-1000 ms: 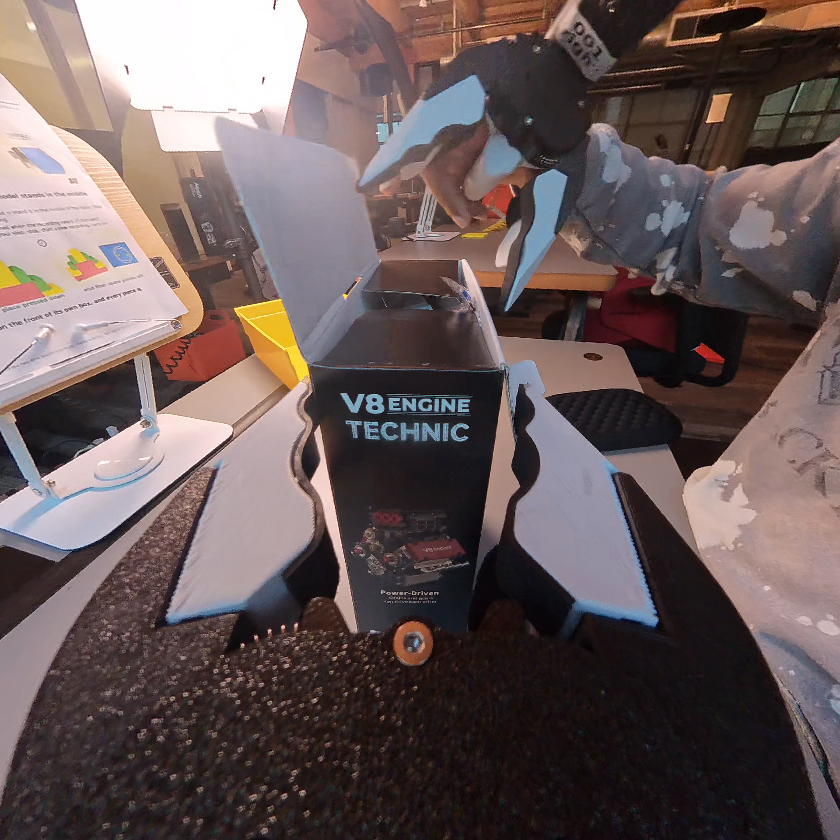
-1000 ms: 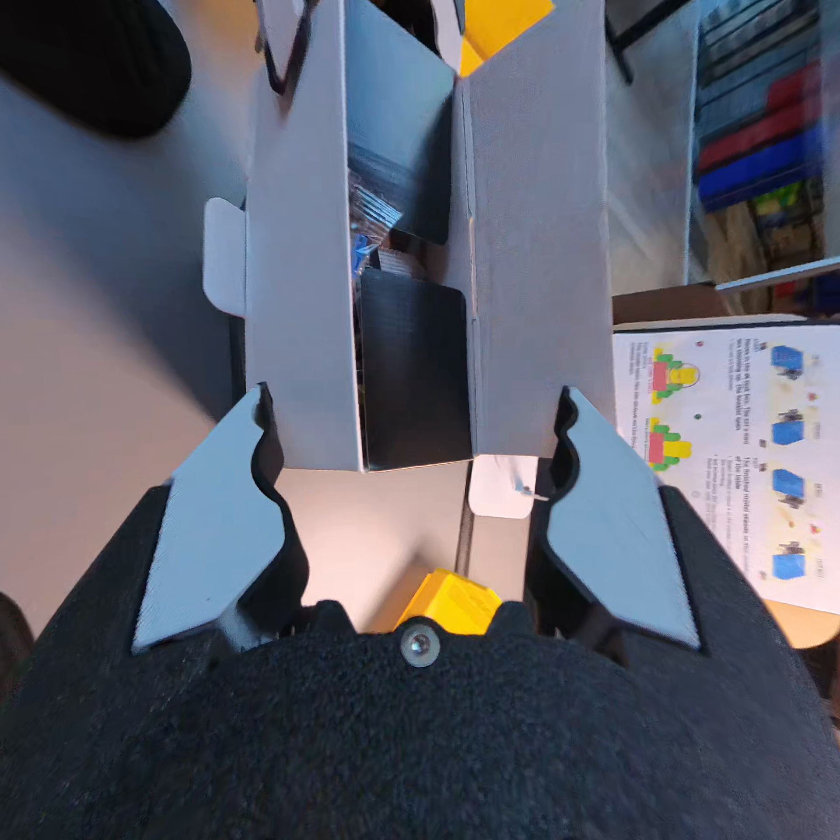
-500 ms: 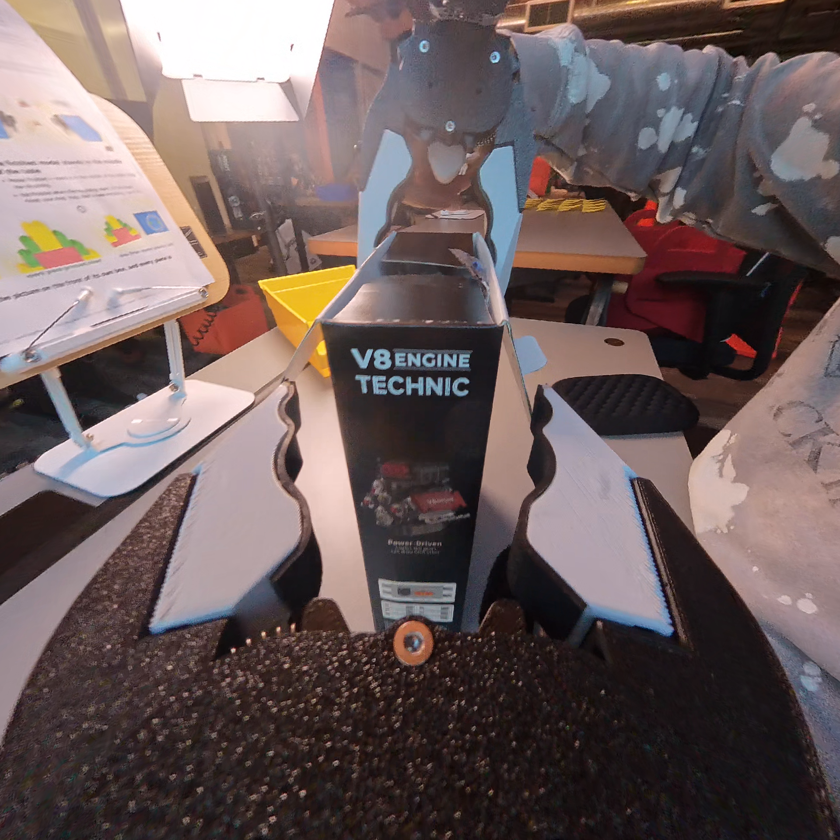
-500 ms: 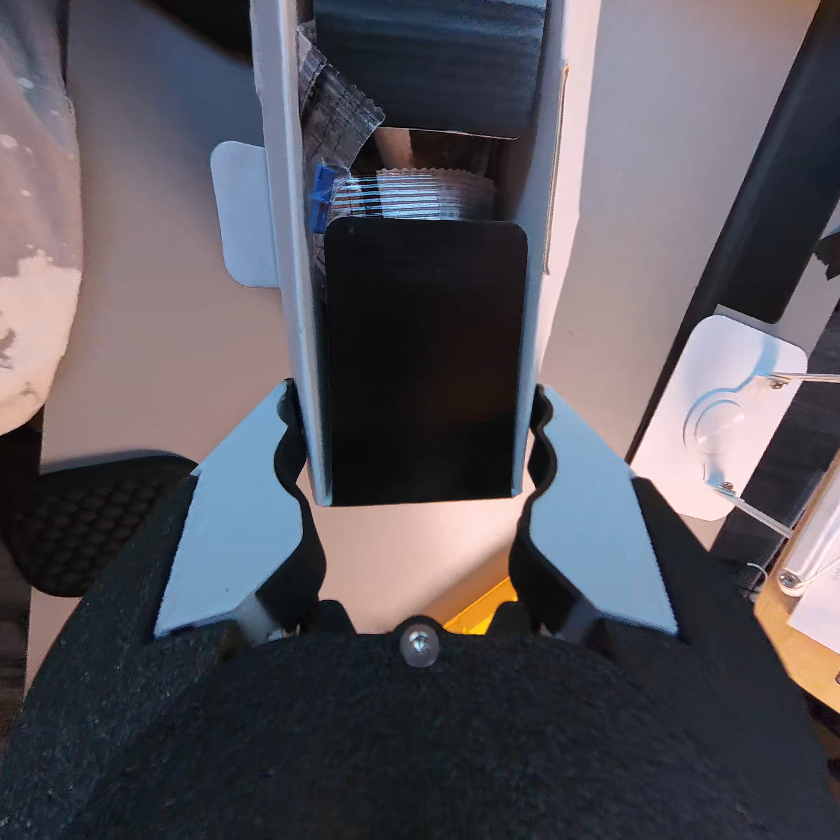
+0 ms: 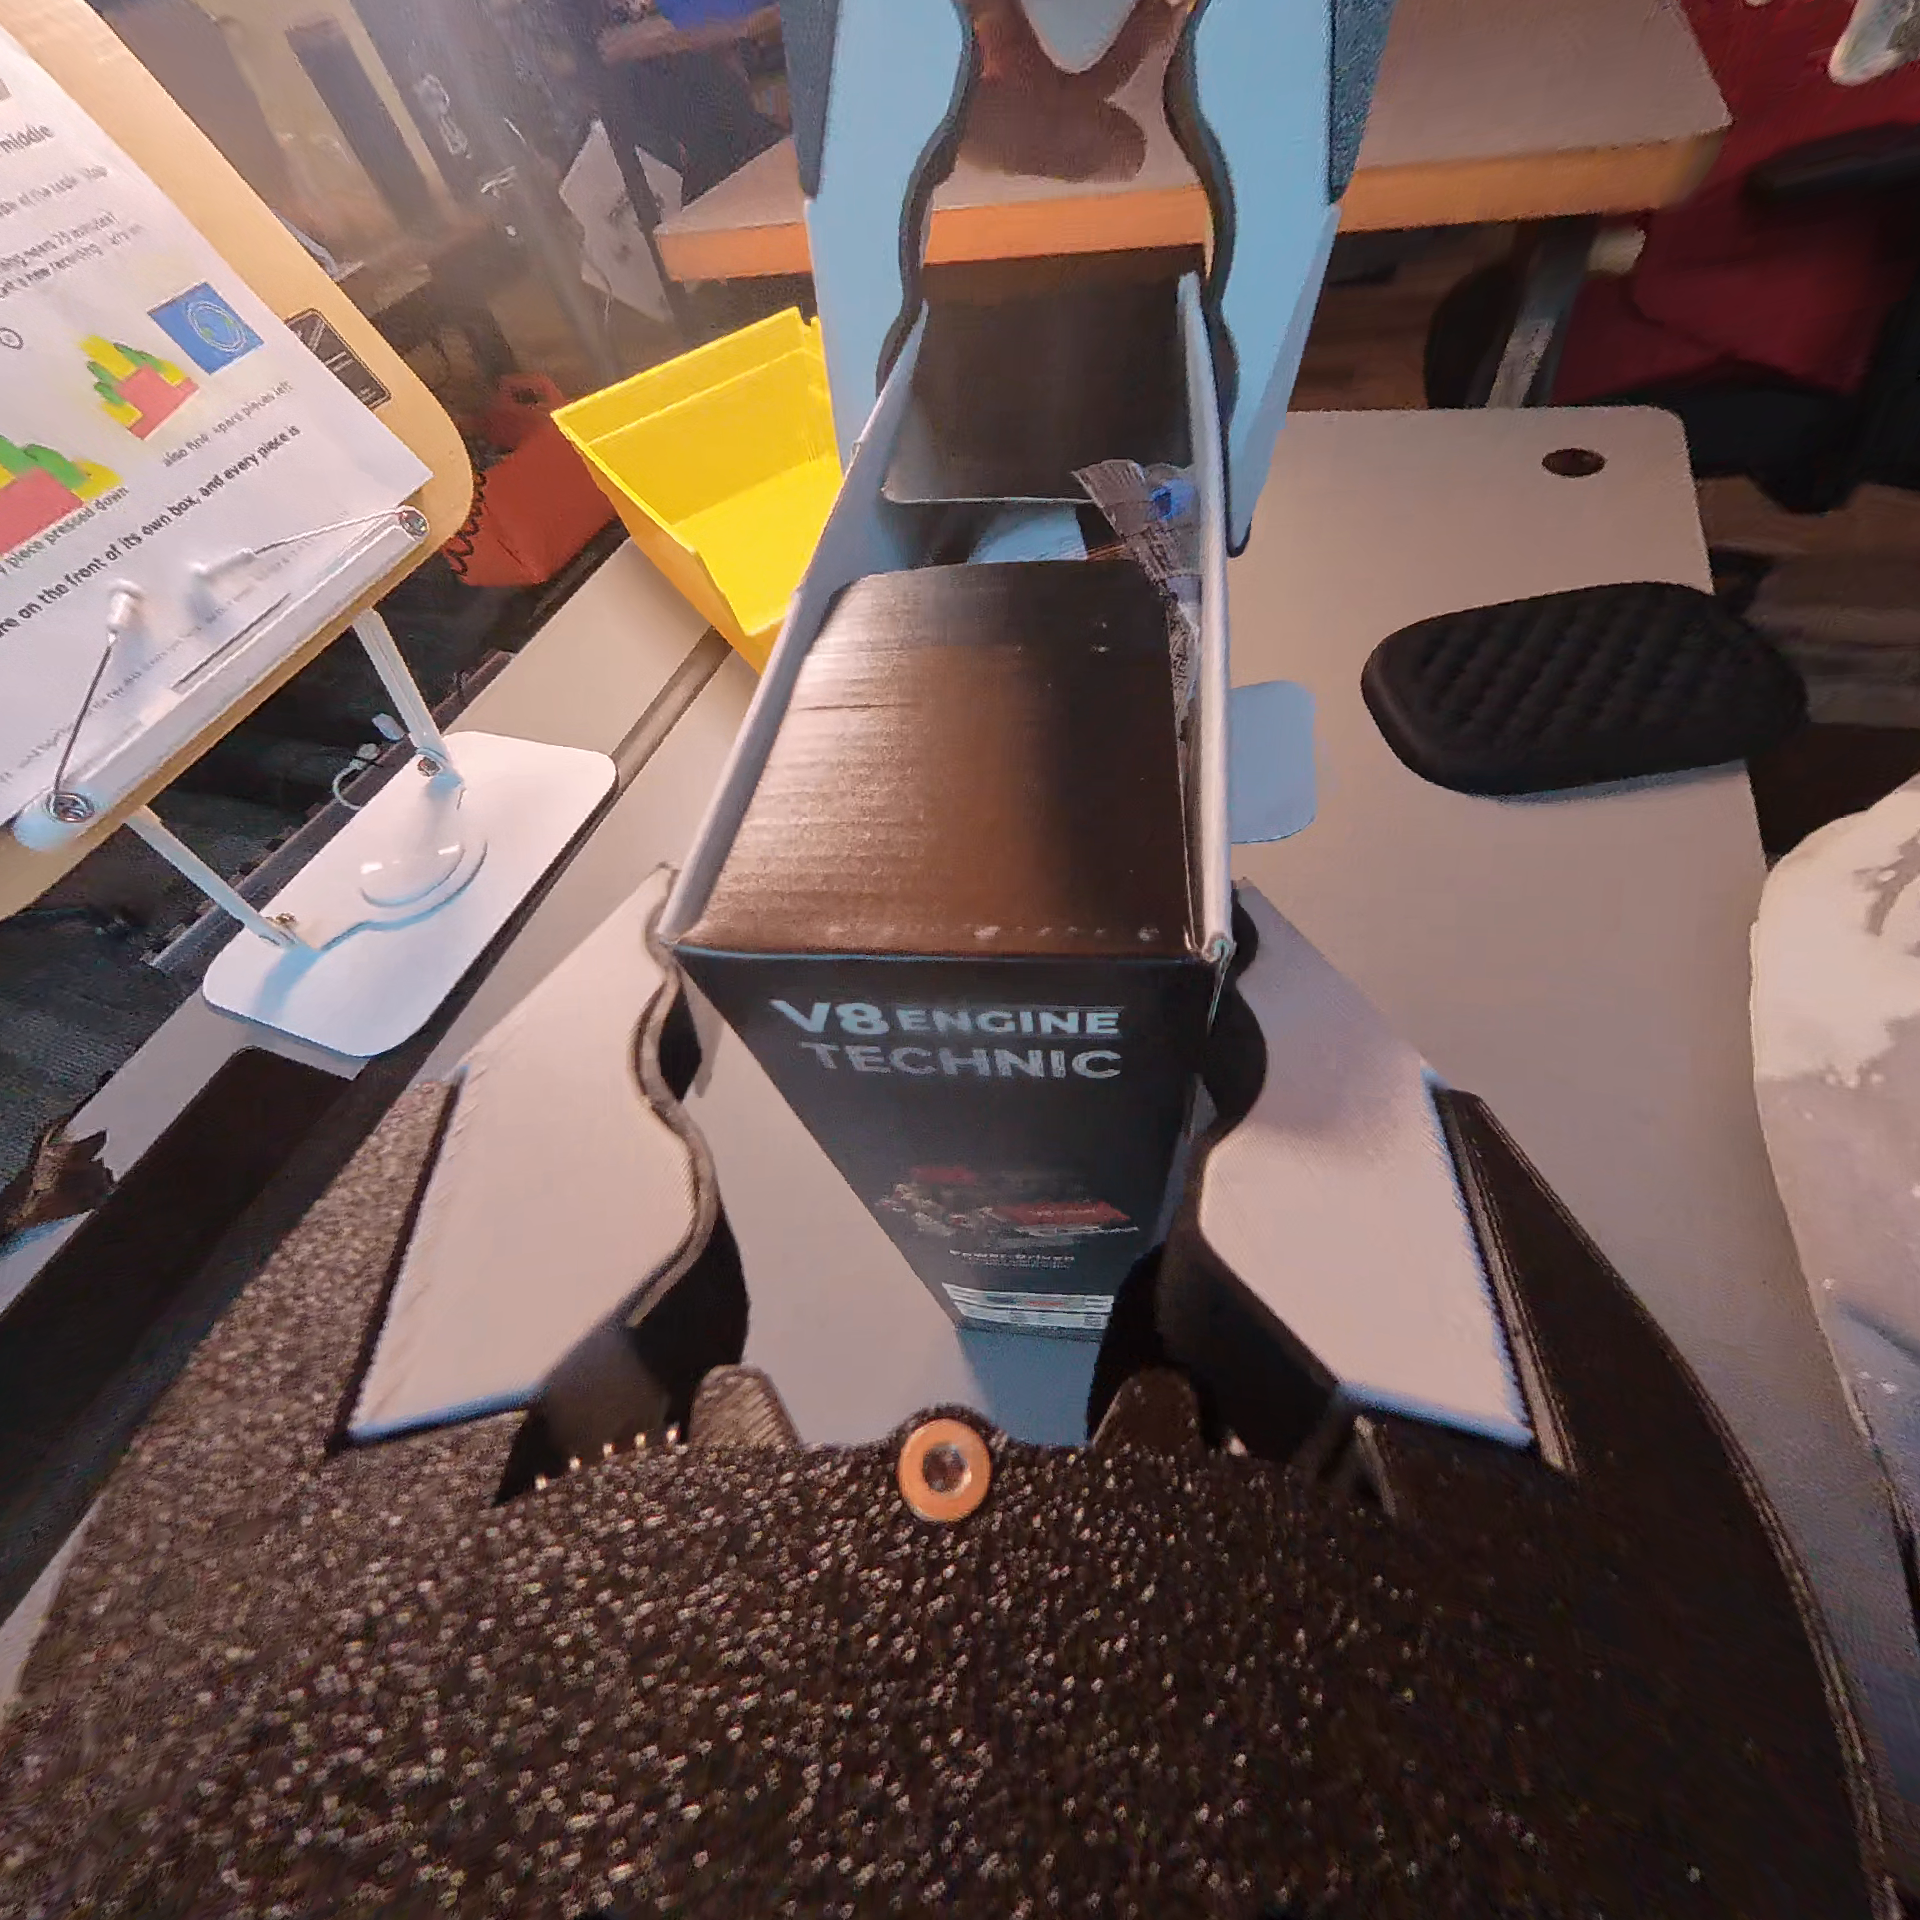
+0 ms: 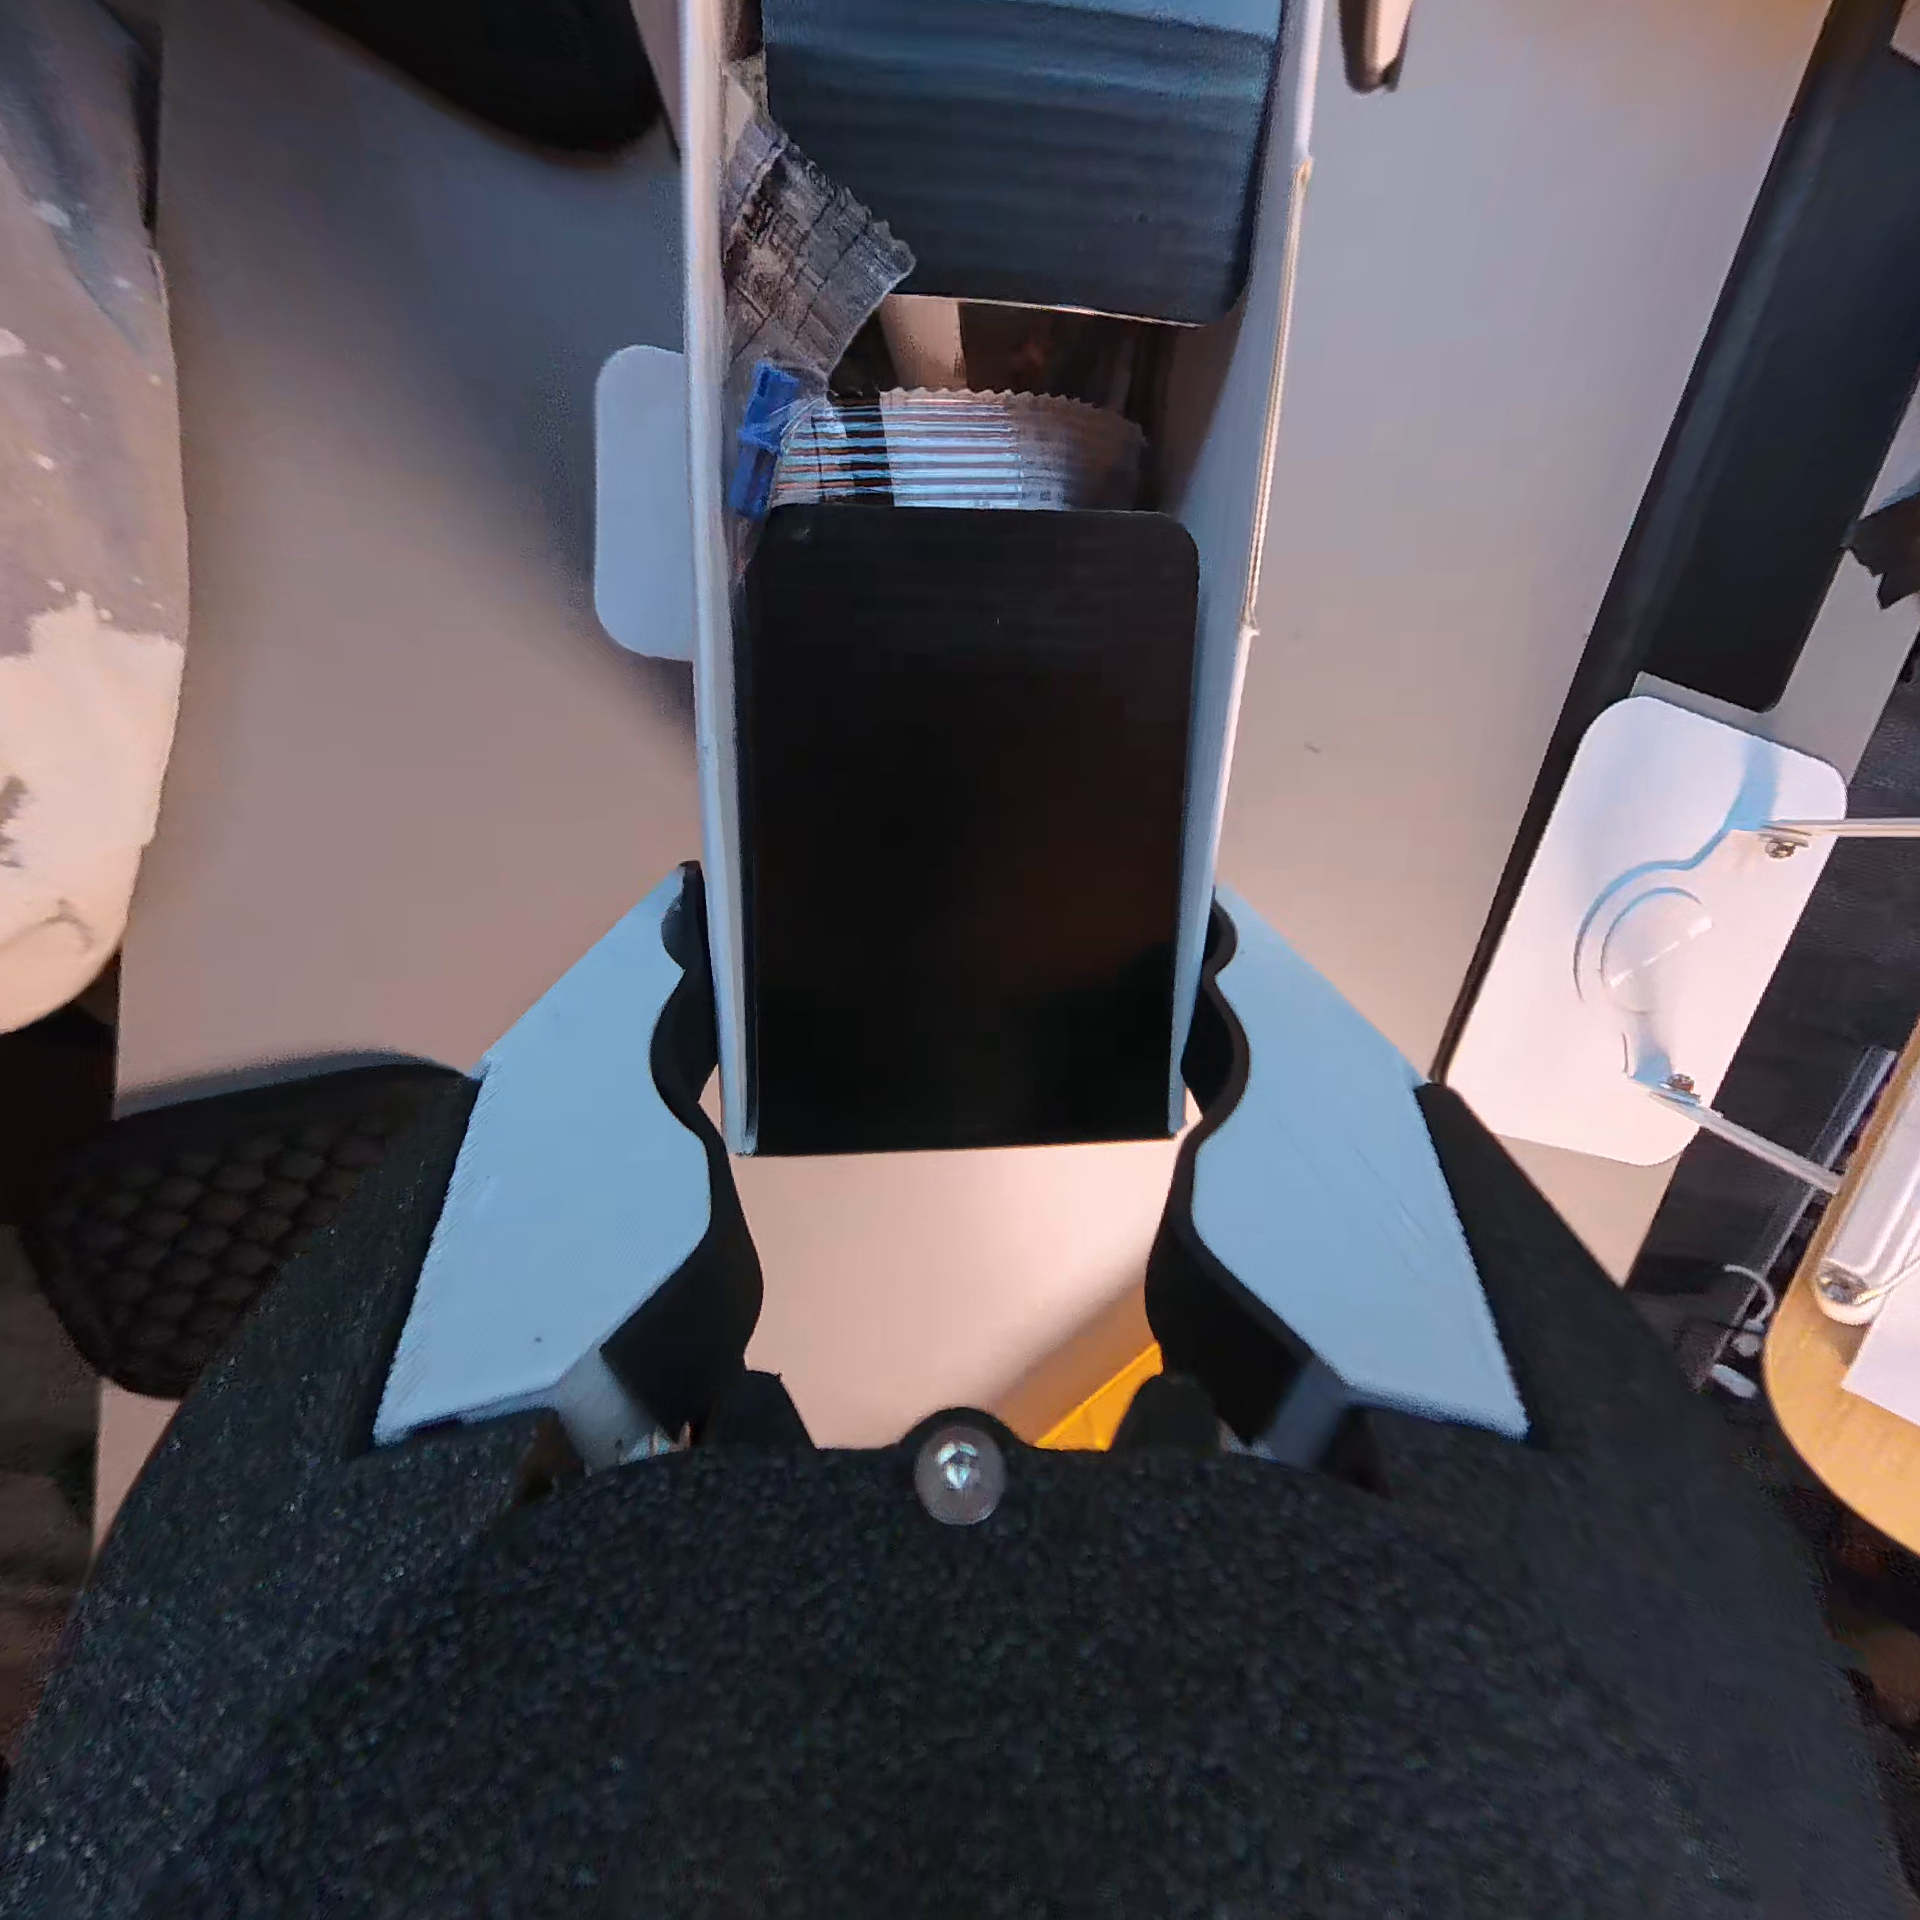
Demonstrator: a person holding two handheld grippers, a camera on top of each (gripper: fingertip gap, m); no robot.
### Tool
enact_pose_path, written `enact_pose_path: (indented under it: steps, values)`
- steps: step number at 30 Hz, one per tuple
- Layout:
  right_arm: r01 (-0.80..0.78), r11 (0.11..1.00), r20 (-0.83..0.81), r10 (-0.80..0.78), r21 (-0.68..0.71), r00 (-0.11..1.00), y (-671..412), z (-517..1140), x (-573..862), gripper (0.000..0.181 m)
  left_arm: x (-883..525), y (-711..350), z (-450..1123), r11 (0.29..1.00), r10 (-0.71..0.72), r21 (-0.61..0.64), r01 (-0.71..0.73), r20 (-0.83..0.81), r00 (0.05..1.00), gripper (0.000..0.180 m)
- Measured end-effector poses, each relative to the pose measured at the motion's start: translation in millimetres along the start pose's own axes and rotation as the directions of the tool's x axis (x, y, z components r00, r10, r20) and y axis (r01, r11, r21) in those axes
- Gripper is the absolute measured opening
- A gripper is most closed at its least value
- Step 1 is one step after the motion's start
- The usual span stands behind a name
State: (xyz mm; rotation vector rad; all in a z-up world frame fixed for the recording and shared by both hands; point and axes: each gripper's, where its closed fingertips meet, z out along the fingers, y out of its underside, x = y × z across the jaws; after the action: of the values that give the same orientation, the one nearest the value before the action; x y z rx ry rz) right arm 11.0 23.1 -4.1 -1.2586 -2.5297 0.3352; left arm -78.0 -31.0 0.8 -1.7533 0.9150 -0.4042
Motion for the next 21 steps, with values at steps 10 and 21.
enact_pose_path:
  steps: [10,21]
  values:
    - [0.194,0.971,-0.189,-0.166,0.139,0.968,-29,-59,-32,0.095,9,-5,5,0.998,0.045,0.038,-0.042,-0.077,0.996,0.092]
    - [0.409,0.858,0.117,-0.392,-0.311,0.912,-25,-27,-56,0.08,25,-13,20,0.994,0.105,0.037,-0.099,-0.212,0.972,0.091]
